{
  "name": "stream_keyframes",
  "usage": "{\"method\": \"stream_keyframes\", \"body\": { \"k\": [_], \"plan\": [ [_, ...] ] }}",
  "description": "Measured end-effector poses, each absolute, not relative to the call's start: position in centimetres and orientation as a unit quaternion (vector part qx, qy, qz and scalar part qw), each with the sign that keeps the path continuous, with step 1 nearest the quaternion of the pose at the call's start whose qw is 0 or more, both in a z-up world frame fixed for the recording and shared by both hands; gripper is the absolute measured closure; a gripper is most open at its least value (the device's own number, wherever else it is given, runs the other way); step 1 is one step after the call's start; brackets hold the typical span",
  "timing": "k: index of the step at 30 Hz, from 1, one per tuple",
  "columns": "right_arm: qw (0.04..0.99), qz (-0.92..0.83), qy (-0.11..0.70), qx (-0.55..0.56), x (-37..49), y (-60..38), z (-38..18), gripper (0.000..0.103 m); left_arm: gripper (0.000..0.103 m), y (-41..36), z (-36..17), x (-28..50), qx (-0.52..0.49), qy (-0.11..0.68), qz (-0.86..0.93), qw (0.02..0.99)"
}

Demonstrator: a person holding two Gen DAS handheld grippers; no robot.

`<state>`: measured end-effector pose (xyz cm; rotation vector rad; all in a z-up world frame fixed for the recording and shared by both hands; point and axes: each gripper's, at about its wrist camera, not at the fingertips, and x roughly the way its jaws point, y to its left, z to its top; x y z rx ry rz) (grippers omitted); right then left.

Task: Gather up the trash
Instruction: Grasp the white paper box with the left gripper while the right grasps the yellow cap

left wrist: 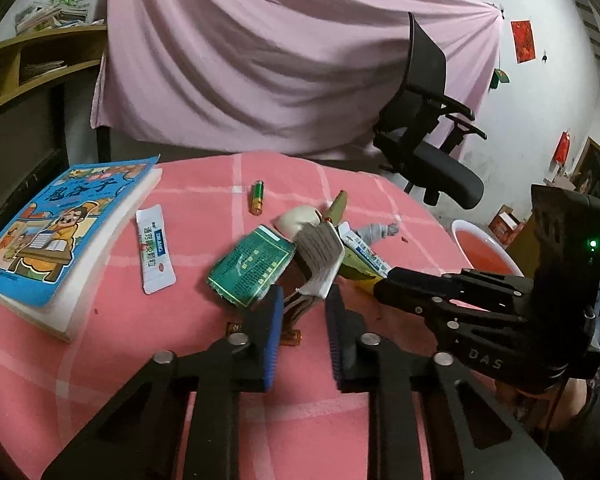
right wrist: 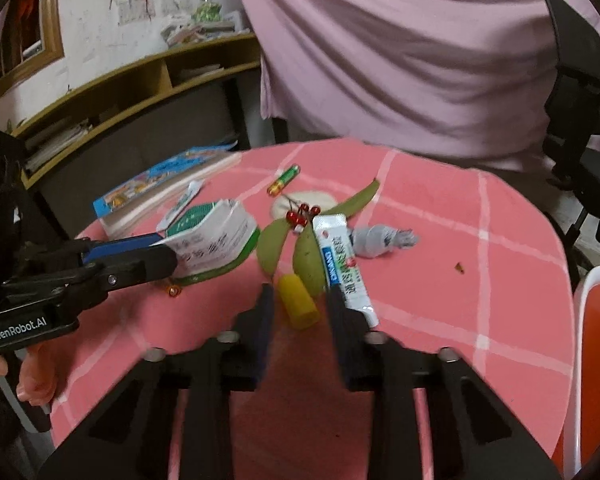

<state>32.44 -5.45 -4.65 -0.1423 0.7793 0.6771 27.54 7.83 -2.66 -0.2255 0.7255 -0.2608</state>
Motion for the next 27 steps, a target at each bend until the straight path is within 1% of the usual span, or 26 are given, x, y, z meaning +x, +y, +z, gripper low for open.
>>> {"method": "stream_keyframes", "body": {
  "k": [1, 2, 3, 10, 14, 17, 22, 27],
  "plan": [
    [0.866, 0.323, 0.375, -0.072, 32.4, -5.3, -4.7, 0.087, 0.091, 7.8, -2.7, 27.6, -0.109, 0.355, -0.127, 0.92],
    [0.866, 0.323, 0.375, -0.074, 32.3, -5.1, -4.8, 0.087, 0.097, 7.7, -2.8, 27.6, -0.106, 0.355, -0.126, 0.92],
    [0.866, 0.323, 0.374, -0.077, 32.2, -5.0, -4.8, 0.087, 0.097, 7.6, -2.8, 27.6, -0.103, 0.356, -0.124, 0.921],
    [0.875, 0.322, 0.354, -0.076, 31.2, -5.2, -4.3, 0.088, 0.099, 6.4, -2.7, 27.3, -0.075, 0.341, -0.115, 0.93],
    [0.888, 0.316, 0.33, -0.062, 30.6, -5.9, -3.7, 0.088, 0.099, 5.8, -2.2, 26.5, -0.057, 0.314, -0.11, 0.941],
    [0.9, 0.311, 0.303, -0.045, 30.0, -7.0, -3.0, 0.088, 0.099, 5.3, -1.8, 25.6, -0.045, 0.289, -0.1, 0.951],
    [0.923, 0.302, 0.24, -0.012, 28.3, -9.0, -1.7, 0.088, 0.099, 5.0, -1.7, 24.4, -0.06, 0.262, -0.089, 0.959],
    [0.941, 0.288, 0.176, 0.011, 26.5, -10.4, -0.5, 0.088, 0.099, 3.7, -1.1, 22.8, -0.054, 0.217, -0.084, 0.971]
  ]
}}
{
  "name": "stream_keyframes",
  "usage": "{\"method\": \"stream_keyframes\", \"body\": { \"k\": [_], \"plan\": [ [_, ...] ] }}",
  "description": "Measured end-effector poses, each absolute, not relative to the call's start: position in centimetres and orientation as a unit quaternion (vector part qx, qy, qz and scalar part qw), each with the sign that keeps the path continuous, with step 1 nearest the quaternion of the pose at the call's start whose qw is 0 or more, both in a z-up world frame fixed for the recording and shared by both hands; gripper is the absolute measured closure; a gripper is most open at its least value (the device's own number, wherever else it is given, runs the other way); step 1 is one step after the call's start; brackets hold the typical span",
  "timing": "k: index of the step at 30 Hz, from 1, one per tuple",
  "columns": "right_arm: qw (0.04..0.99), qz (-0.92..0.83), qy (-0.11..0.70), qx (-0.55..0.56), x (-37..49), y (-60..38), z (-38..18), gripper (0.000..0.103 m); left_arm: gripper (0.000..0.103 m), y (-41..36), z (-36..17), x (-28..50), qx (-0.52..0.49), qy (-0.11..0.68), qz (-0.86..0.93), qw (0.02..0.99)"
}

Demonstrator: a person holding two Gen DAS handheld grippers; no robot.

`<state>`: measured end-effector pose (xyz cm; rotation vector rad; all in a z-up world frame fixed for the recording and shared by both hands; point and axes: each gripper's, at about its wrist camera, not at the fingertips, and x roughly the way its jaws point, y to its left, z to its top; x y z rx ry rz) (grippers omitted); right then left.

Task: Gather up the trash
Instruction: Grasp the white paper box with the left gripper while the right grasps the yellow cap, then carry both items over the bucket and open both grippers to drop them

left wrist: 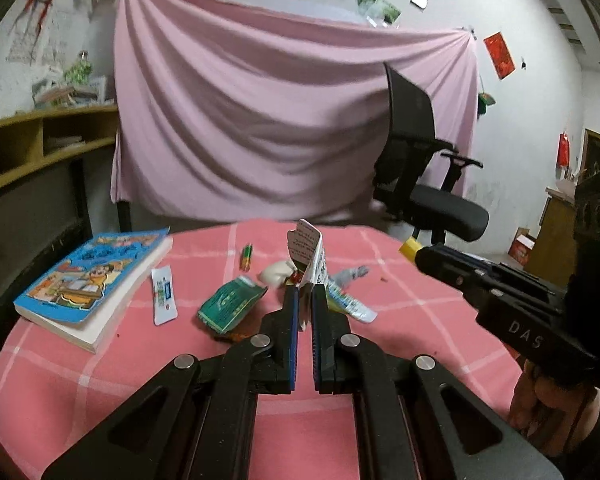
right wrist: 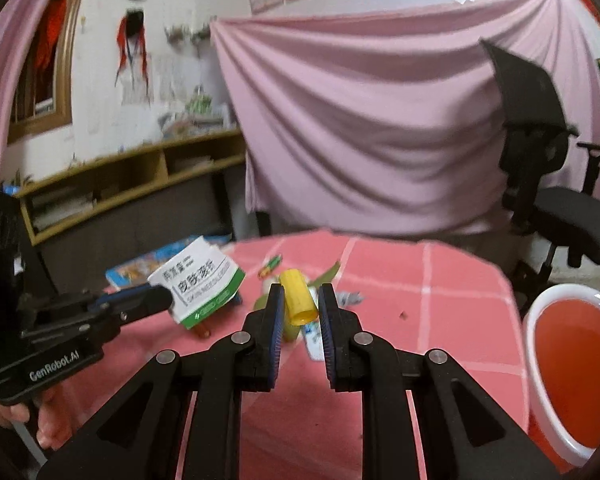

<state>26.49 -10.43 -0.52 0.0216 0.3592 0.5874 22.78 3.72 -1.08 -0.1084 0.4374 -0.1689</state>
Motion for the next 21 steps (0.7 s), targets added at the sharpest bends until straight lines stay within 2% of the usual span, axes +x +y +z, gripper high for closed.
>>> {"method": "stream_keyframes", "body": {
  "k": [11, 21],
  "plan": [
    [0.959, 0.258, 0.079, 0.082, 23.5, -15.2, 1.3, 0.088, 0.099, 1.0, 0.8, 20.5, -0.066, 0.135, -0.089, 0.985],
    [0.978, 0.196, 0.031, 0.071, 21.6, -20.1, 2.1, 0.088, 0.099, -4.9, 4.0, 20.7, -0.046, 0.096, -0.133, 0.985]
  ]
}}
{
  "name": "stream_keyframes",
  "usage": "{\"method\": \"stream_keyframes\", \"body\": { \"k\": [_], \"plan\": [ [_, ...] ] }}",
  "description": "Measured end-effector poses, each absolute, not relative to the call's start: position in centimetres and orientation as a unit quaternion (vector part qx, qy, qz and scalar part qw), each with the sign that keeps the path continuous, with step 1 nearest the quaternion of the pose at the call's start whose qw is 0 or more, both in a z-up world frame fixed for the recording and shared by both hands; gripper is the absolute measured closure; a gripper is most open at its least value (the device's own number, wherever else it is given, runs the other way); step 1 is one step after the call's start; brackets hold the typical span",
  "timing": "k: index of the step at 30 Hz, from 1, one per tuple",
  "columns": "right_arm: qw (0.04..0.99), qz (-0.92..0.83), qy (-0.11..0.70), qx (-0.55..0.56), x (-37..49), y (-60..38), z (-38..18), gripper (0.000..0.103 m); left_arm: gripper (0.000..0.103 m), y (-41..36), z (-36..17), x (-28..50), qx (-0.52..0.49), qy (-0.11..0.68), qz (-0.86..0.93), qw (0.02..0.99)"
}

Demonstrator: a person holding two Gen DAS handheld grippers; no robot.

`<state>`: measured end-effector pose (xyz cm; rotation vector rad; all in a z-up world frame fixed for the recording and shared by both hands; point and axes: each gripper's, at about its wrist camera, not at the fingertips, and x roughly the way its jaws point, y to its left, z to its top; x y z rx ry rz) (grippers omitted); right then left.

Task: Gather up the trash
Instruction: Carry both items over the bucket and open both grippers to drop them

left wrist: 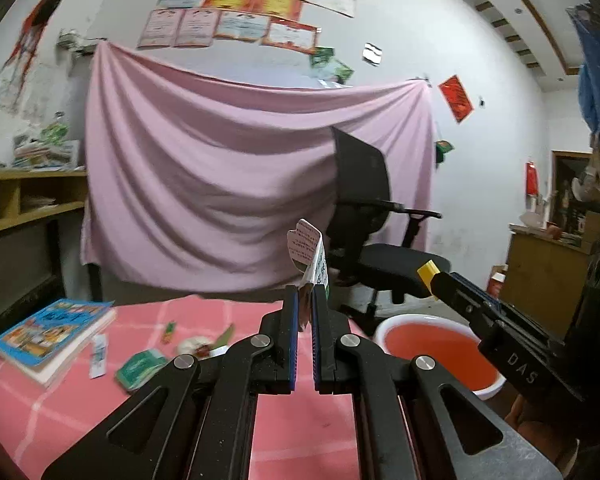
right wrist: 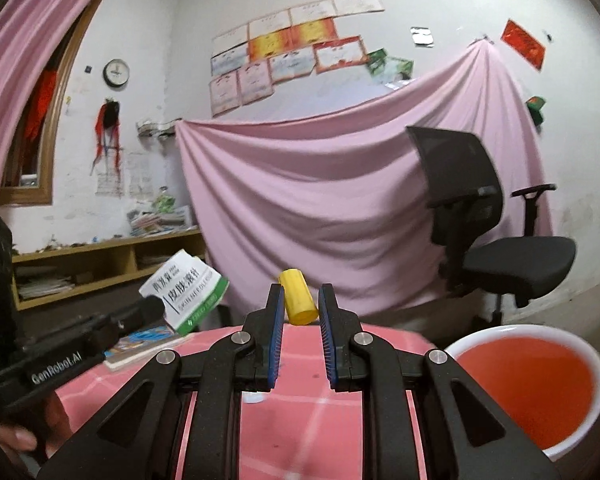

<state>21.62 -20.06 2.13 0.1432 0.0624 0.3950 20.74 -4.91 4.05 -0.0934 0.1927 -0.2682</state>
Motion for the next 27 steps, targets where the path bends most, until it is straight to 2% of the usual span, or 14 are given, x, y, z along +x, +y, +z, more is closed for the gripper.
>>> {"method": "stream_keyframes", "body": {
  "k": [7, 12, 27],
  "plan": [
    [0.984, 0.131, 0.039, 0.115, 22.7, -25.9, 1.7, 0.088, 0.099, -10.9, 5.1, 23.8, -0.031, 0.114, -0.183, 0.976],
    [0.977, 0.101, 0.079, 0.17, 24.2, -29.6, 0.3, 0.088, 0.099, -15.3, 4.8, 26.2, -0.006, 0.146, -0.221, 0.964],
    [0.958, 0.047, 0.175, 0.223, 26.4, -34.7, -3.2, 0.088, 0.099, -22.4, 1.3, 32.0, -0.015, 0.285, -0.274, 0.918]
  ]
}}
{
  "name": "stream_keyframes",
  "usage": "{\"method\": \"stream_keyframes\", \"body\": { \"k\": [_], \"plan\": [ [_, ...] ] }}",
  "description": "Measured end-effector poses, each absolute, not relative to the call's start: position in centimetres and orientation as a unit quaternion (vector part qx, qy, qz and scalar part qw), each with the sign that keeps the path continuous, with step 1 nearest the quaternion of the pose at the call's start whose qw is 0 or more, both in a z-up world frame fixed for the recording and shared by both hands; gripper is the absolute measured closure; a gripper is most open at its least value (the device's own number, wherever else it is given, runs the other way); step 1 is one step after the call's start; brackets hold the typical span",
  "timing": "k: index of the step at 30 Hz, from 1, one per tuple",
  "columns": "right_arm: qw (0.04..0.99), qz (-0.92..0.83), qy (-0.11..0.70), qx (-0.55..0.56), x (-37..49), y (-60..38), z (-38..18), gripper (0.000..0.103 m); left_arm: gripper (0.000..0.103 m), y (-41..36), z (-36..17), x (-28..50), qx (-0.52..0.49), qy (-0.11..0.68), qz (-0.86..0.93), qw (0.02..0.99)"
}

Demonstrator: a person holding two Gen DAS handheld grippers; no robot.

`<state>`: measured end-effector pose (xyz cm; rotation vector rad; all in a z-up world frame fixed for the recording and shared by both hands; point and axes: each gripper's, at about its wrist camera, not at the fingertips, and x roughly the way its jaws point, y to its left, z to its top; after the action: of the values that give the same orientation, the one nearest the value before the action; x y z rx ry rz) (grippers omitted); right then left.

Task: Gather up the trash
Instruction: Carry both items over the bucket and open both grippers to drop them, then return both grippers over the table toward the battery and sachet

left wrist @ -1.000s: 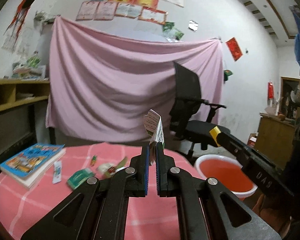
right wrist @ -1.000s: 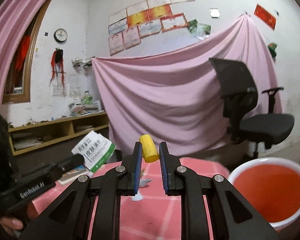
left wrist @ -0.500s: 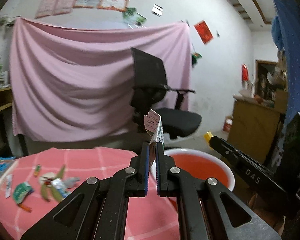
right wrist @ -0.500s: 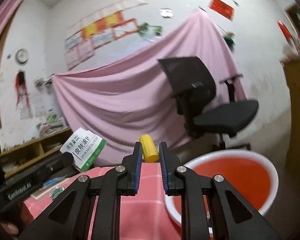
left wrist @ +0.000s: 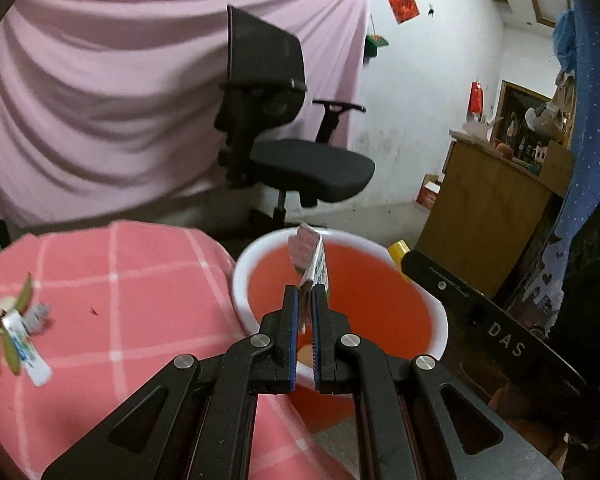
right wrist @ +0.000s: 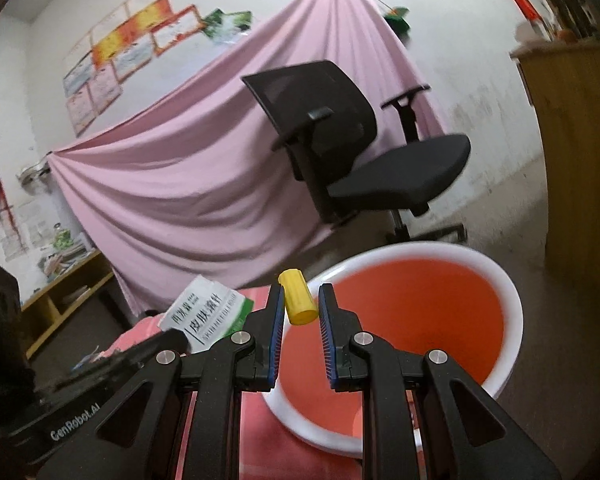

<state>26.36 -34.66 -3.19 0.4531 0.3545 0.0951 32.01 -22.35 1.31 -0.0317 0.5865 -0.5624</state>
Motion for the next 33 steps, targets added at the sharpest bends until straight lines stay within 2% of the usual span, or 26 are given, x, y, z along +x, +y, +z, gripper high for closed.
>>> {"method": "stream_keyframes", "body": {
  "k": [13, 15, 28, 31, 32, 33],
  "plan": [
    [0.939, 0.026, 0.235, 0.25, 27.9, -36.2, -4.9, 0.087, 0.099, -22.8, -0.1, 33.3, -0.045, 0.337, -0.27, 0.901],
    [0.936, 0.024, 0.241, 0.256, 28.0, -36.5, -5.2, 0.081, 0.099, -22.6, -0.2, 33.3, -0.046, 0.338, -0.265, 0.902],
    [0.959, 0.034, 0.197, 0.202, 27.1, -34.3, -2.7, 0.073, 0.095, -18.0, 2.0, 31.1, -0.054, 0.288, -0.211, 0.933],
    [0.966, 0.04, 0.179, 0.184, 26.7, -32.9, -1.5, 0.057, 0.075, -16.0, 2.8, 29.7, -0.067, 0.266, -0.193, 0.942],
    [0.969, 0.041, 0.172, 0.175, 26.6, -32.2, -1.1, 0.053, 0.064, -15.2, 3.1, 29.3, -0.073, 0.256, -0.184, 0.946],
    [0.971, 0.041, 0.166, 0.167, 26.5, -31.6, -0.7, 0.053, 0.059, -14.4, 3.4, 28.8, -0.08, 0.245, -0.174, 0.95]
  ]
}}
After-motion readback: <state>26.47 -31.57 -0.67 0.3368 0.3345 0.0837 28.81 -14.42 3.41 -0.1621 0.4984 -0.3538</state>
